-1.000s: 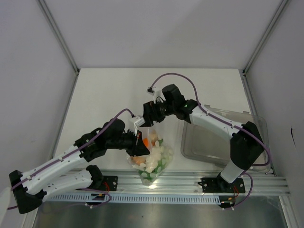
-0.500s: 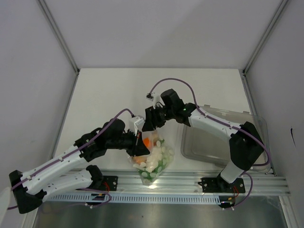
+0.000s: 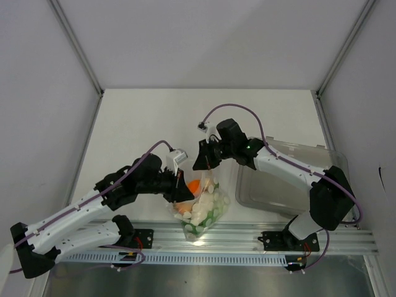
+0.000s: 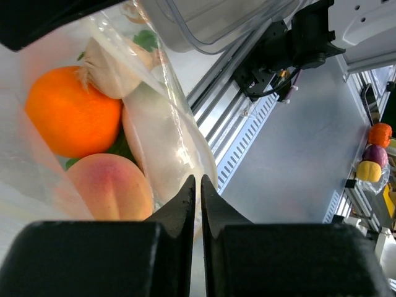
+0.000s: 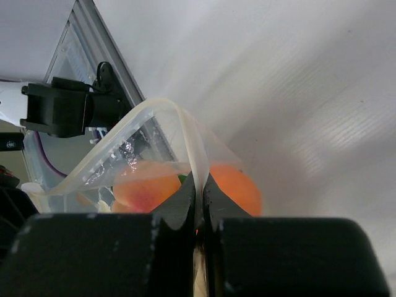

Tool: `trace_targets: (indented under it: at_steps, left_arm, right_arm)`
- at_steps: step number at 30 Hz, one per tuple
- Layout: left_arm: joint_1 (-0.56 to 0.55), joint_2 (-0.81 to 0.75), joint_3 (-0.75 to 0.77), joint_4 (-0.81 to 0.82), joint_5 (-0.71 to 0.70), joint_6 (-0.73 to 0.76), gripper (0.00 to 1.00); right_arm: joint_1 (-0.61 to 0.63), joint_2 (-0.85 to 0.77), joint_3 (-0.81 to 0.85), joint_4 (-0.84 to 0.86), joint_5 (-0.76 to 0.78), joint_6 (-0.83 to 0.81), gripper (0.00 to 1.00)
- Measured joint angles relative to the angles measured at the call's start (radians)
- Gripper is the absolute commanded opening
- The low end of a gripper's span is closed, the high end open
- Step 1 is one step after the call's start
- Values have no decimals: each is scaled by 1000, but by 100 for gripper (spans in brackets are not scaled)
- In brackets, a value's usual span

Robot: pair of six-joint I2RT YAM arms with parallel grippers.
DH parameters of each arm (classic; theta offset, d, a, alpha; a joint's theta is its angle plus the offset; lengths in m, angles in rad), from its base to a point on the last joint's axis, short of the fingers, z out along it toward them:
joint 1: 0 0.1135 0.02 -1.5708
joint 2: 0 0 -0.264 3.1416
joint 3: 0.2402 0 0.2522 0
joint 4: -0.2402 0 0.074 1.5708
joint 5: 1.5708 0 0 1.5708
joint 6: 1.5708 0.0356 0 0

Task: Place the food in the zip-top bag and seal the zipper
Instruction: Adjust the zipper food storage bag at the center of the board.

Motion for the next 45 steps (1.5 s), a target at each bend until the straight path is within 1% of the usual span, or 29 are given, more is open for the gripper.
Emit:
trace_targets:
  at_steps: [2, 3, 4, 6, 7, 10, 13, 16, 18, 22, 25, 31, 37, 40, 45]
  left_arm:
    - [0, -5, 21, -25, -30, 0, 17]
    - [0, -10, 34, -36, -45, 0, 21]
    - [0, -19, 47, -47, -69, 1, 34]
    - [0, -46, 75, -71, -127, 1, 48]
    - [0, -66, 86, -81, -165, -6, 59]
    - [0, -148, 96, -103, -264, -18, 72]
    - [0, -254, 92, -117, -351, -32, 77]
    - [0, -351, 48, -96, -375, -37, 79]
    - [0, -401, -11, -75, -355, -37, 80]
    - [-4, -445, -134, -58, -310, -47, 79]
    - [-14, -470, -185, -67, -300, -55, 77]
    - [-48, -547, -225, -36, -288, -53, 74]
    - [-56, -631, -253, 50, -251, -47, 73]
    - [-56, -639, -270, 94, -216, -43, 70]
    - [-58, -608, -299, 138, -166, -42, 61]
  right_arm:
    - [0, -22, -13, 1, 6, 6, 0]
    - [0, -34, -21, 1, 11, 10, 0]
    - [0, -48, -29, 2, 16, 14, 0]
    - [0, -76, -49, 8, 24, 25, 0]
    - [0, -89, -57, 8, 29, 29, 0]
    - [0, -130, -89, 14, 48, 45, 0]
    - [0, -182, -127, 15, 68, 63, 0]
    - [0, -227, -148, 15, 84, 87, 0]
    - [0, -258, -161, 15, 95, 105, 0]
    - [4, -301, -181, 15, 108, 133, 0]
    - [10, -317, -190, 14, 122, 156, 0]
    - [13, -332, -197, -10, 183, 237, 0]
    - [6, -333, -197, -55, 240, 304, 0]
    - [3, -338, -197, -74, 255, 327, 0]
    - [-1, -360, -198, -92, 262, 349, 0]
